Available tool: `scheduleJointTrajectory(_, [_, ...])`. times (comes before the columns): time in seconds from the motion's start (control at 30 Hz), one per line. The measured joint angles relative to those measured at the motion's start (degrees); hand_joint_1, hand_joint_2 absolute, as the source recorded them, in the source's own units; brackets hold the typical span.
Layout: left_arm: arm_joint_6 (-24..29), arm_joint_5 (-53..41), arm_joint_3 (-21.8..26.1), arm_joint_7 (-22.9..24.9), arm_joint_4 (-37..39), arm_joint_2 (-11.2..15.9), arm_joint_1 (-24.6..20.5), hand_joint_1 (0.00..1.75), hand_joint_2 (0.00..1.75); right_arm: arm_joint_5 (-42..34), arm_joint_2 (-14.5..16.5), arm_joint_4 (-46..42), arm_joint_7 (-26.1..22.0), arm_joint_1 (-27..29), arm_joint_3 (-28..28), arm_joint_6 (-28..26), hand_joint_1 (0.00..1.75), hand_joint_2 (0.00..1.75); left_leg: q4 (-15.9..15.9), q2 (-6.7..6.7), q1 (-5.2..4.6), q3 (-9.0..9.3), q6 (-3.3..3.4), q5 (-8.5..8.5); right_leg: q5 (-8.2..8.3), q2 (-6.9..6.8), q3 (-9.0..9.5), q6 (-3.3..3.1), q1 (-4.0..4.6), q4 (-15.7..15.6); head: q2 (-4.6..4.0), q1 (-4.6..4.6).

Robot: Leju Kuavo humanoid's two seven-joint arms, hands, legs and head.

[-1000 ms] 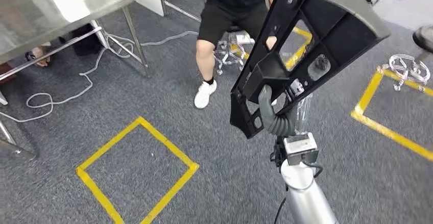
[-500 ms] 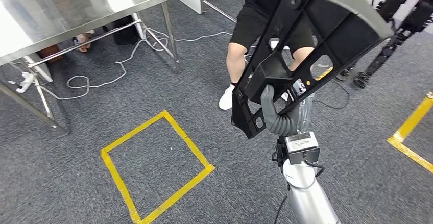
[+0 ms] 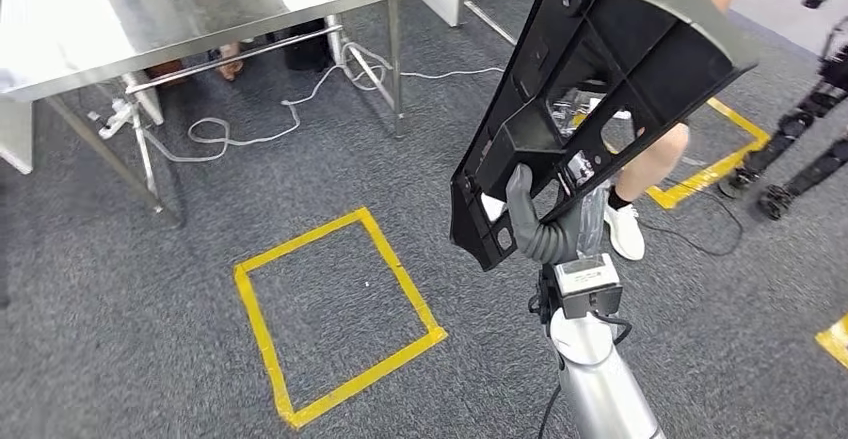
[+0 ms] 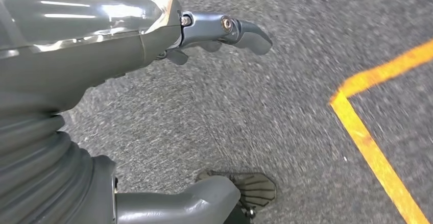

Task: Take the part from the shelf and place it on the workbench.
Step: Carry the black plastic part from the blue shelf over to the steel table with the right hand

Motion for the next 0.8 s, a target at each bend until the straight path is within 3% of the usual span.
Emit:
scheduleJointTrajectory(0.07, [0.01,0.0,0.0,0.01,0.0,-0.03,-0.19,0.0,1.75,0.0,-0.14,0.02,-0.04,0.05,-0.01,0.0,1.75,1.75,-0.44,-1.38,0.18,0.44,0.45,0.19,-2.74,3.19,-3.06,-0.38,-0.23,6.49,-0.01,0.28])
scheduleJointTrajectory(0.13, [0.01,0.0,0.0,0.01,0.0,-0.04,-0.31,0.0,1.75,0.0,-0.39,0.11,-0.04,0.24,-0.03,0.0,1.75,1.75,-0.41,-3.07,0.24,0.49,0.58,0.13,-4.72,4.34,-6.99,-0.34,-0.45,13.23,-0.01,0.46])
scheduleJointTrajectory(0.17, [0.01,0.01,0.0,0.01,0.0,-0.05,-0.29,0.0,1.75,0.0,-0.49,0.15,-0.02,0.31,-0.04,0.0,1.75,1.75,-0.38,-3.99,0.26,0.53,0.54,0.09,-4.48,4.49,-7.89,0.07,-0.57,14.14,-0.01,0.46])
scheduleJointTrajectory(0.2, [0.01,0.01,0.0,0.01,0.0,-0.06,-0.25,0.0,1.75,0.0,-0.54,0.17,-0.02,0.35,-0.04,0.0,1.75,1.75,-0.32,-4.87,0.32,0.59,0.46,0.03,-3.27,4.6,-7.64,0.68,-0.72,12.72,-0.01,0.46])
scheduleJointTrajectory(0.27, [0.01,0.03,0.0,0.02,0.0,-0.07,-0.21,0.0,1.75,0.0,-0.56,0.2,-0.02,0.29,-0.03,-0.04,1.75,1.75,0.03,-6.55,0.46,0.59,0.05,-0.21,0.44,5.95,-4.86,1.96,-1.29,5.38,-0.01,0.5])
scheduleJointTrajectory(0.3, [0.01,0.05,0.0,0.03,0.0,-0.07,-0.21,0.0,1.75,0.0,-0.55,0.22,-0.04,0.25,-0.02,-0.08,1.75,1.75,0.41,-7.33,0.42,0.42,-0.3,-0.43,1.88,6.8,-3.42,2.11,-1.5,2.05,-0.01,0.53])
scheduleJointTrajectory(0.37, [0.01,0.13,0.0,0.05,0.0,-0.05,-0.1,0.0,1.75,0.0,-0.55,0.34,-0.05,0.22,0.01,-0.14,1.75,1.75,0.96,-8.49,0.38,-0.09,-1.03,-0.71,3.01,7.79,-2.08,1.47,-1.55,-0.96,-0.01,0.44])
scheduleJointTrajectory(0.43, [0.01,0.17,-0.01,0.05,0.01,-0.02,0.25,0.0,1.75,-0.02,-0.45,0.44,-0.05,0.16,0.04,-0.16,1.75,1.75,1.04,-9.24,0.6,-0.43,-1.62,-0.72,3.12,6.79,-1.92,0.37,-1.4,-0.98,-0.01,0.32])
scheduleJointTrajectory(0.5, [0.0,0.17,-0.03,0.04,0.02,-0.01,0.47,0.0,1.75,-0.07,-0.23,0.47,-0.06,0.01,0.05,-0.22,1.75,1.75,2.62,-7.03,0.65,-1.16,-2.14,-1.68,3.18,5.74,-1.64,-0.5,-1.47,-1.16,-0.01,0.09])
scheduleJointTrajectory(0.57, [-0.03,0.17,-0.03,-0.07,0.02,0.02,0.34,0.0,1.75,-0.09,-0.09,0.48,-0.07,-0.02,0.04,-0.32,1.75,1.75,8.22,-3.21,0.6,-3.79,-2.59,-4.54,3.02,4.58,-1.37,-1.28,-1.24,-1.26,-0.01,-0.27])
scheduleJointTrajectory(0.63, [-0.05,0.17,-0.04,-0.27,0.02,0.04,0.26,0.0,1.75,-0.09,-0.06,0.52,-0.07,0.11,0.03,-0.44,1.75,1.75,15.18,-1.68,0.75,-7.52,-2.86,-7.22,2.8,3.26,-1.27,-1.76,-0.88,-1.25,-0.01,-0.4])
scheduleJointTrajectory(0.67, [-0.07,0.17,-0.06,-0.36,0.02,0.04,0.27,0.0,1.75,-0.09,-0.06,0.55,-0.07,0.19,0.03,-0.5,1.75,1.75,16.74,-1.48,0.79,-8.52,-2.87,-7.34,2.68,2.58,-1.23,-1.9,-0.74,-1.24,-0.01,-0.4])
scheduleJointTrajectory(0.7, [-0.08,0.17,-0.09,-0.4,0.02,0.04,0.29,0.0,1.75,-0.09,-0.05,0.56,-0.07,0.26,0.03,-0.58,1.75,1.75,16.18,-1.31,0.81,-8.42,-2.76,-6.44,2.56,1.95,-1.14,-1.95,-0.63,-1.24,-0.01,-0.42])
scheduleJointTrajectory(0.73, [-0.1,0.17,-0.14,-0.4,0.02,0.05,0.29,0.0,1.75,-0.09,-0.04,0.56,-0.07,0.32,0.03,-0.66,1.75,1.75,13.5,-1.01,0.77,-7.14,-2.51,-4.74,2.42,1.35,-0.99,-1.97,-0.52,-1.24,-0.01,-0.41])
scheduleJointTrajectory(0.8, [-0.1,0.17,-0.23,-0.39,0.02,0.11,0.24,0.0,1.75,-0.09,0.02,0.55,-0.07,0.36,0.03,-0.83,1.75,1.75,5.96,1.02,0.32,-3.15,-1.68,-1.54,2.03,0.29,-0.59,-1.74,-0.18,-1.26,-0.01,-0.4])
